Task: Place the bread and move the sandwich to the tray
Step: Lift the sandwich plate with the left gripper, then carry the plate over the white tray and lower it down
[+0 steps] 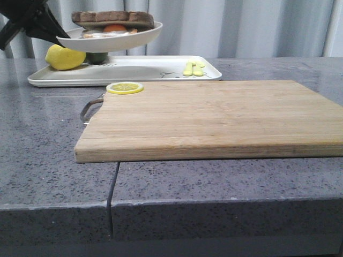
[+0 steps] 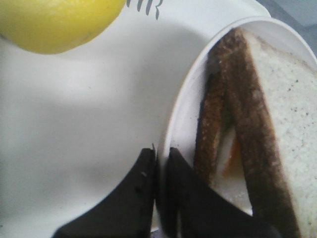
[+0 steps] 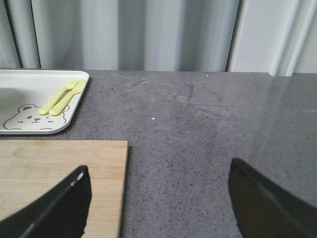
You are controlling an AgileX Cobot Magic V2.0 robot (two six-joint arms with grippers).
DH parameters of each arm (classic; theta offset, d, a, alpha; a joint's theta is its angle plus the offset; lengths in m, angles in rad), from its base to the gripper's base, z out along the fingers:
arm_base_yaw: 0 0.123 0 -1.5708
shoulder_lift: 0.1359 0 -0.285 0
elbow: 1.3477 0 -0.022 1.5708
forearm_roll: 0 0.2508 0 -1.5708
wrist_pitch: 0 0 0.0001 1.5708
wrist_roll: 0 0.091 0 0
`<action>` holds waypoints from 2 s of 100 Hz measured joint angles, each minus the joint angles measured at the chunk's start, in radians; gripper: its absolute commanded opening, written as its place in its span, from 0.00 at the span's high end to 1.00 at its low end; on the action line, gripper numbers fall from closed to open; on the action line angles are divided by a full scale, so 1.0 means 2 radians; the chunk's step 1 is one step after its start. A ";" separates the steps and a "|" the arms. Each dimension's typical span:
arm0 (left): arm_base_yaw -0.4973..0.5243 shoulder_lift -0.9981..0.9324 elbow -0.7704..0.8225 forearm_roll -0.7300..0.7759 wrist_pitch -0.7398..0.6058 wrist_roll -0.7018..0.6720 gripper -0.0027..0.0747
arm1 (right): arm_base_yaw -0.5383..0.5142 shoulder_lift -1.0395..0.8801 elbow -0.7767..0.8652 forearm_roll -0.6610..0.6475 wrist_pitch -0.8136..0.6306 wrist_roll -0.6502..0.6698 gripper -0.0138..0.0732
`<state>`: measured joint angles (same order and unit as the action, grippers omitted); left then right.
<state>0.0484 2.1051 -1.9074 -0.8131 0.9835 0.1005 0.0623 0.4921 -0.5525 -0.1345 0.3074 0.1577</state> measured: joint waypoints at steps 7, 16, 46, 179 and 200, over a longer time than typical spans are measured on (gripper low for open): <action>0.000 0.009 -0.008 0.001 0.000 0.000 0.99 | 0.000 0.000 0.000 0.000 0.000 0.000 0.18; 0.000 0.019 -0.015 0.001 0.000 0.000 0.99 | 0.000 0.000 0.000 0.000 0.000 0.000 0.18; -0.001 0.038 -0.024 0.001 0.000 0.000 0.99 | 0.000 0.000 0.000 0.000 0.000 0.000 0.18; -0.031 0.097 -0.081 0.003 -0.017 -0.013 0.99 | 0.000 0.000 0.000 0.000 0.000 0.000 0.18; -0.031 0.097 -0.081 0.003 -0.018 -0.015 0.99 | 0.000 0.000 0.000 0.000 0.000 0.000 0.18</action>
<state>-0.0129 2.2989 -2.0696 -0.8074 0.9470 0.0701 0.0623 0.4921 -0.5525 -0.1345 0.3074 0.1577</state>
